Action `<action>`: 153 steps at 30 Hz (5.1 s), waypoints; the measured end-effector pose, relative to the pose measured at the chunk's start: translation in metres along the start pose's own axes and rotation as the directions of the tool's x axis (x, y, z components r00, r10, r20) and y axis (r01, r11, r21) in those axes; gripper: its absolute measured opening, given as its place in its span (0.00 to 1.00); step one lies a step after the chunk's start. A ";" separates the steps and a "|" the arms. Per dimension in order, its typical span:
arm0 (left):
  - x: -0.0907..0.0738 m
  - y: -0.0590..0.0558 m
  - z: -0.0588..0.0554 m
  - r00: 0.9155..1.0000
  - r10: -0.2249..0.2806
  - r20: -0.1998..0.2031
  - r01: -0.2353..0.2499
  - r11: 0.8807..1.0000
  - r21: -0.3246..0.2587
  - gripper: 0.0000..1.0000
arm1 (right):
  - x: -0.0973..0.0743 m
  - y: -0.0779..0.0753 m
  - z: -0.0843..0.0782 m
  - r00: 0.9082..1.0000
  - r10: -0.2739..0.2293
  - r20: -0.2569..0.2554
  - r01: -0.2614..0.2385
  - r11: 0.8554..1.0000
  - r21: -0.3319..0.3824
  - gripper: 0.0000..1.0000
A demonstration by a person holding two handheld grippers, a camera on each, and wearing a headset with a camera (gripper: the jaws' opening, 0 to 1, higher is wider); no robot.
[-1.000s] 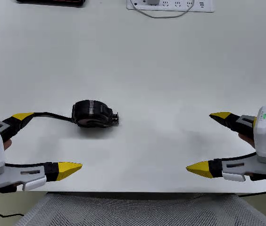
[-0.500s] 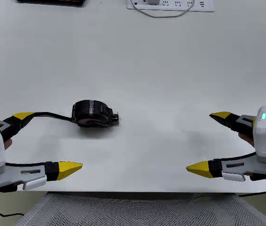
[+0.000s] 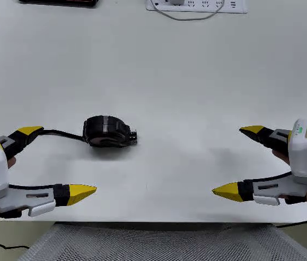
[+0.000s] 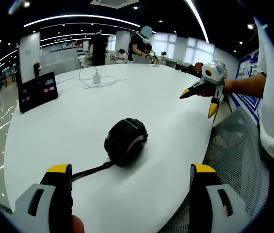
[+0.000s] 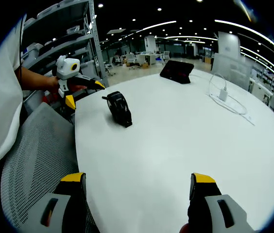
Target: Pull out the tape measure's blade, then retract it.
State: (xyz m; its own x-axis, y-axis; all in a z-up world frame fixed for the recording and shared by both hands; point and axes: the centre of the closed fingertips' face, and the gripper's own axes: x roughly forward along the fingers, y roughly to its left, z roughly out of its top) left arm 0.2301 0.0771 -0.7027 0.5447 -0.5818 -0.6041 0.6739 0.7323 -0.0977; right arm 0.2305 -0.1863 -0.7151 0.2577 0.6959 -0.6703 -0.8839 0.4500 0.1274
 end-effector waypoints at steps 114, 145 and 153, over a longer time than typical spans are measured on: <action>0.077 0.019 0.000 0.930 -0.164 -0.330 0.288 0.881 0.375 0.27 | 0.077 -0.014 0.038 0.983 0.161 -0.089 -0.175 0.964 -0.199 0.78; 0.077 0.019 -0.003 0.919 -0.153 -0.363 0.314 0.840 0.442 0.25 | 0.124 0.011 0.056 0.973 0.228 -0.044 -0.232 0.936 -0.265 0.59; 0.078 0.020 -0.002 0.917 -0.156 -0.367 0.326 0.824 0.464 0.25 | 0.138 0.016 0.062 0.970 0.243 -0.032 -0.242 0.927 -0.285 0.51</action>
State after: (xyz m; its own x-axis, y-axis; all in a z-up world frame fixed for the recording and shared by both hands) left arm 0.2845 0.0470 -0.7531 0.2113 -0.5176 -0.8291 0.9641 0.2499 0.0898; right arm 0.2764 -0.0487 -0.7606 0.0227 0.7658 -0.6427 -0.9934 0.0895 0.0716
